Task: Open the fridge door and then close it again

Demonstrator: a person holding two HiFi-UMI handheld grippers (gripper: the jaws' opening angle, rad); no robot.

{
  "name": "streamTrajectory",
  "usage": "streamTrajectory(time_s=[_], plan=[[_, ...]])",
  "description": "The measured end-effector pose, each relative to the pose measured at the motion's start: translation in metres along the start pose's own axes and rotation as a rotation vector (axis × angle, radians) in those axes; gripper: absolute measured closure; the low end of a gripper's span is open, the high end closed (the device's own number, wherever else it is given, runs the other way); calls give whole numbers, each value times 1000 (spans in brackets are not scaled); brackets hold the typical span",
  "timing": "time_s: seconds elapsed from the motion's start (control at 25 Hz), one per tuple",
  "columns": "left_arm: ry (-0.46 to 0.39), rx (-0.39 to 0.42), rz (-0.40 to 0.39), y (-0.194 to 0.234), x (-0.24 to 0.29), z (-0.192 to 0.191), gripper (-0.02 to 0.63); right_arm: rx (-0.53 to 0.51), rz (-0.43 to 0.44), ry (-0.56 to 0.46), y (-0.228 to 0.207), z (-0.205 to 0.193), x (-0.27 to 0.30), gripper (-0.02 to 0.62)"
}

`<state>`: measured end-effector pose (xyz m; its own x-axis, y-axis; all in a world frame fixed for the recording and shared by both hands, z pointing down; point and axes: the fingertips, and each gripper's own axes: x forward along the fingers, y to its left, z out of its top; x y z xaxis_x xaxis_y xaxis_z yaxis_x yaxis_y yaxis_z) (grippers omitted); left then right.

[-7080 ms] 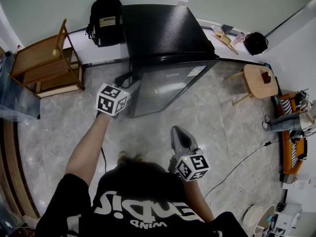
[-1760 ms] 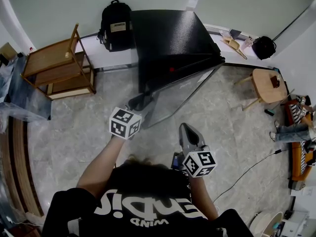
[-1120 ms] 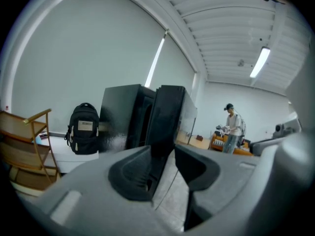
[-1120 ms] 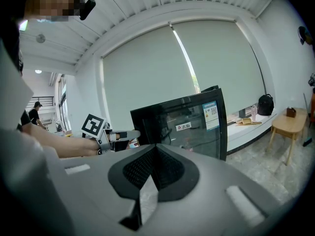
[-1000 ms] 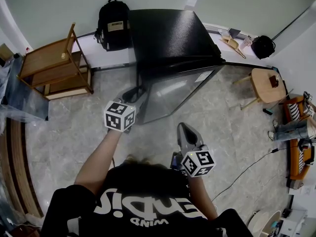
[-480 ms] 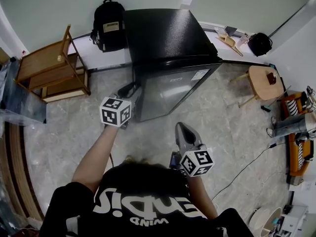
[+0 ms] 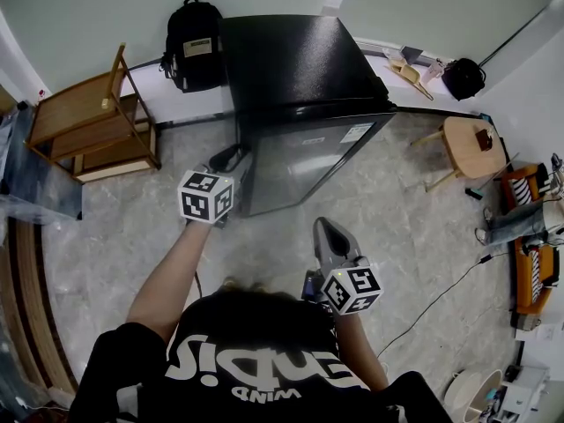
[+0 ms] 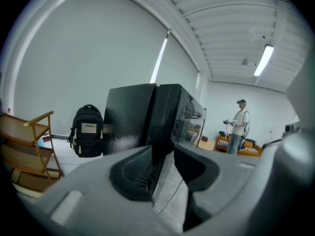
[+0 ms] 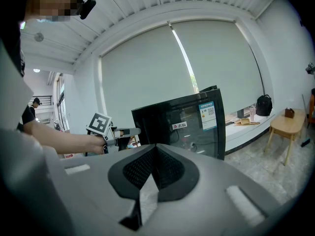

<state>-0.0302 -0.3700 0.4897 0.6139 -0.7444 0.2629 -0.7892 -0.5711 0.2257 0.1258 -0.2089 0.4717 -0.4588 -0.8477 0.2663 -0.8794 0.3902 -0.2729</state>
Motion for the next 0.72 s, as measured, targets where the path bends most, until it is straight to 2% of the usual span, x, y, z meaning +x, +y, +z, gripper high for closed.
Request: streamTrajectory(time_s=[0.24, 0.52, 0.72], plan=[[3, 6, 16, -1, -3, -2, 478, 5, -5, -8, -1, -1, -2, 598], [8, 24, 31, -13, -22, -5, 553, 8, -4, -20, 1, 3, -8, 597], [6, 28, -4, -39, -46, -13, 603, 13, -5, -26, 0, 2, -12, 598]])
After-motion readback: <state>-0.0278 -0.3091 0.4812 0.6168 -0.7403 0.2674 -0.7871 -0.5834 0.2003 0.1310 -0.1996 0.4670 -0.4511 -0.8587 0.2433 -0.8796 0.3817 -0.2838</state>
